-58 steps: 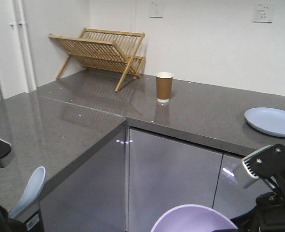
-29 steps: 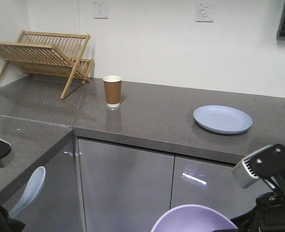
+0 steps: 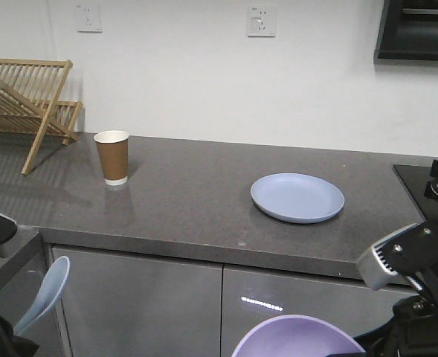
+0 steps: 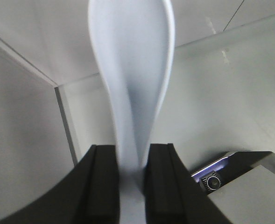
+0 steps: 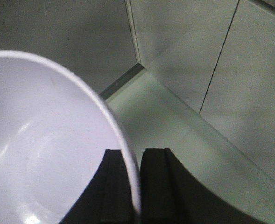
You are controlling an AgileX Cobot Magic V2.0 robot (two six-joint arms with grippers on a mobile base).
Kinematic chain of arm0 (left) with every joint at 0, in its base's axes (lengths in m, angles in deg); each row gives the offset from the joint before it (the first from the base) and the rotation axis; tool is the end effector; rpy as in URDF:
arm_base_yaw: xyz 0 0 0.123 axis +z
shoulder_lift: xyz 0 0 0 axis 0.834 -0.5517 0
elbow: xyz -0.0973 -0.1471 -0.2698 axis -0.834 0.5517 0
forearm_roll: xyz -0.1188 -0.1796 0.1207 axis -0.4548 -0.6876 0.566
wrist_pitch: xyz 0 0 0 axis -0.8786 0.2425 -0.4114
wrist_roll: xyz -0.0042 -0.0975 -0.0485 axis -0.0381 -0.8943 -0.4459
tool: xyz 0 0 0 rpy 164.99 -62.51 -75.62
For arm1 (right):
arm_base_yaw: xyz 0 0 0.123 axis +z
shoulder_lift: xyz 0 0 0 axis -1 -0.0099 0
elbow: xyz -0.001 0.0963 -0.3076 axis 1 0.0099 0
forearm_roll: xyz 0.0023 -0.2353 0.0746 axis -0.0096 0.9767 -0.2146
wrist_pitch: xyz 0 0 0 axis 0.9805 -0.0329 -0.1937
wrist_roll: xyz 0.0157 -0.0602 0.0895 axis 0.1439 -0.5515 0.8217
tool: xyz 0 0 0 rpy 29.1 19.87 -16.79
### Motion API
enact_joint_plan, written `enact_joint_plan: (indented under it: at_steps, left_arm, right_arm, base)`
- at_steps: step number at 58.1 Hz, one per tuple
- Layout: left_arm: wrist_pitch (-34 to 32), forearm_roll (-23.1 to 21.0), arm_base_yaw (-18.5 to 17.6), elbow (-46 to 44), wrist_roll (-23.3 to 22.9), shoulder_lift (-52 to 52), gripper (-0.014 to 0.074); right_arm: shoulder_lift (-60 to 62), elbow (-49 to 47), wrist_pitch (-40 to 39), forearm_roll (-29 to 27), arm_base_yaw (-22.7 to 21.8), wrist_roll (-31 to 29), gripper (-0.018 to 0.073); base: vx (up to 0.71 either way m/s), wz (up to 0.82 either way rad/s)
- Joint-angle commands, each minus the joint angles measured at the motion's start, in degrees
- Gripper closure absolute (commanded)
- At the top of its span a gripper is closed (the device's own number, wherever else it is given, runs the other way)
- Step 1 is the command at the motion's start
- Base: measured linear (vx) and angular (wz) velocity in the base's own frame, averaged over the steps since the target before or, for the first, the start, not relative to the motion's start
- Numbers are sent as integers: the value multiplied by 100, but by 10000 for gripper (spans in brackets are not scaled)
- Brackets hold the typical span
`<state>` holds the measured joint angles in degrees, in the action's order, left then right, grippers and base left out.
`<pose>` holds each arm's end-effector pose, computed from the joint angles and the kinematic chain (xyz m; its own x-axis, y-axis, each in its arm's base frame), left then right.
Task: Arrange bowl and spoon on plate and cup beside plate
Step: 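Drive the base holding spoon and bowl to the counter with the plate, then approach the pale blue plate, holding the bowl beside it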
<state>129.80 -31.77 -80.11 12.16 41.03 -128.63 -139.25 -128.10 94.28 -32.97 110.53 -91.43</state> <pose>0.1831 -0.0833 0.3800 -0.7316 0.4173 -0.5391 0.4815 0.8761 0.0246 0.1654 0.0966 0.3704 -0.6415 -0.3183 -0.6979 -0.5709 0.8058 0.1572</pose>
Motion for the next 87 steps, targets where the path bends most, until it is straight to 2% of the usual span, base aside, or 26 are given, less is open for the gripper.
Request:
enact_joint_plan:
  at_steps: [1, 87]
  left_arm:
    - [-296, -47, -34, -131, -13, 134, 450]
    - [-296, -47, -34, -131, -13, 134, 450]
  right_arm:
    - [112, -175, -306, -140, -3, -25, 443]
    - [112, -175, -301, -140, -3, -25, 443]
  base:
    - [25, -19]
    - [22, -12]
